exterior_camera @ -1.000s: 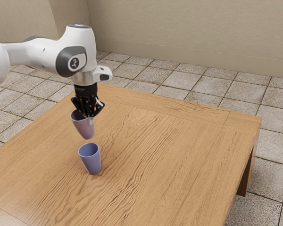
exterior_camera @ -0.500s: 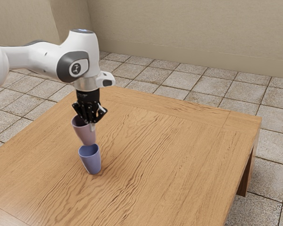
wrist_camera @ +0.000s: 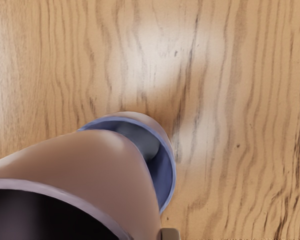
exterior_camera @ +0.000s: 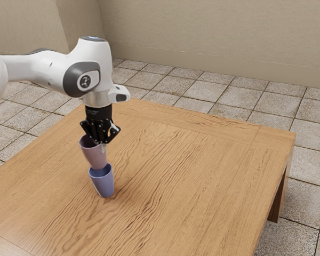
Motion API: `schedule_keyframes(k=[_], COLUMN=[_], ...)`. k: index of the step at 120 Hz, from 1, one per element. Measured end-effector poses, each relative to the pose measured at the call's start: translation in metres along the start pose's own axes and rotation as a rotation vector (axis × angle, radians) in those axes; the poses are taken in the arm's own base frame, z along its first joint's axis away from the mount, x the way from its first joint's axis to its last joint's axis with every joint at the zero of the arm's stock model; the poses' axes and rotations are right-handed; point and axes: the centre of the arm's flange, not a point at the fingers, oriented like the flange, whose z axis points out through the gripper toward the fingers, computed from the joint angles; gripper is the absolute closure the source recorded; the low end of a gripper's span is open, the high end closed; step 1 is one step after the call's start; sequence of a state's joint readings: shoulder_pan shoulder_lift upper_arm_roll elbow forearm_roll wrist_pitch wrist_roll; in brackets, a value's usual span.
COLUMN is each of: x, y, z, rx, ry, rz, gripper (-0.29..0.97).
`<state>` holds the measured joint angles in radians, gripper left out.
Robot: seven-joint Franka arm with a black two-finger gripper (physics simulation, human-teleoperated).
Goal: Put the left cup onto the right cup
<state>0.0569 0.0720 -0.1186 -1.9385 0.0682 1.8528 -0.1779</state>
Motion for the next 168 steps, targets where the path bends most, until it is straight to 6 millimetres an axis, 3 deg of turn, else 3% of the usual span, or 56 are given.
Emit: schedule_keyframes(k=[86,168], x=[-0.008,0.0], y=[0.008,0.011], z=[0.003,0.017], rx=[0.004,0.001], ry=[-0.003,-0.009], rz=[-0.016,-0.024], gripper=[0.78,0.78])
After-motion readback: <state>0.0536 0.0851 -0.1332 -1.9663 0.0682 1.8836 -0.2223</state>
